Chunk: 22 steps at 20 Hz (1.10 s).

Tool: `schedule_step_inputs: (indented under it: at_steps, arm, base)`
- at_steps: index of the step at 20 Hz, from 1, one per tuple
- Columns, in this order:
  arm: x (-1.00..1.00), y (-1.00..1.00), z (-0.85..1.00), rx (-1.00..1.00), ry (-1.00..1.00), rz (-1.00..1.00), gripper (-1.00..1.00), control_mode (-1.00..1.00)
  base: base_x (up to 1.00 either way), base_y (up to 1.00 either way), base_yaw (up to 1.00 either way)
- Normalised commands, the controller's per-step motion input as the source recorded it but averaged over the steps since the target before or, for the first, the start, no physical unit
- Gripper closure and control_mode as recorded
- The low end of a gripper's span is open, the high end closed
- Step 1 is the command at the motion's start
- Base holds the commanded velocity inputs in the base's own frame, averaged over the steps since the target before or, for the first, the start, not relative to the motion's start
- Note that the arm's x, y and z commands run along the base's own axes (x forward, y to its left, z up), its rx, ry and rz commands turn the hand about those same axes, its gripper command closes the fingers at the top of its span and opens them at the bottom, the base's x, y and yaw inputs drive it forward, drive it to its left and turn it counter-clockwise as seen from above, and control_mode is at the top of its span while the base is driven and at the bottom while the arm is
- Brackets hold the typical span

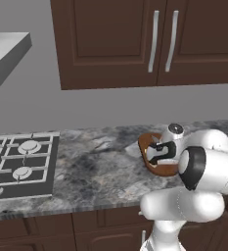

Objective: Pick up the knife from the drawer and place it on the cutting board. Then place the meat from the plate to the cutting board.

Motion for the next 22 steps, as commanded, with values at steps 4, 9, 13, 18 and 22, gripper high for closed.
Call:
schedule_step_inputs:
  at_steps: [4, 9, 13, 18, 22]
  arm:
    - [-0.66, 0.04, -0.13, 0.00, -0.10, 0.02, -1.00, -1.00]
    - [-0.67, 0.00, -0.33, -0.02, -0.08, 0.01, -1.00, -1.00]
    - [-0.74, -0.01, -0.73, -0.02, 0.02, 0.00, -1.00, -1.00]
    - [-0.87, -0.07, 0.16, 0.00, -0.18, 0.00, -1.00, -1.00]
    - [-0.58, 0.00, 0.77, 0.01, -0.25, 0.00, -1.00, -1.00]
  base:
    - [0.00, 0.00, 0.00]
    - [0.00, 0.00, 0.00]
    - [0.00, 0.00, 0.00]
    - [0.00, 0.00, 0.00]
    - [0.00, 0.00, 0.00]
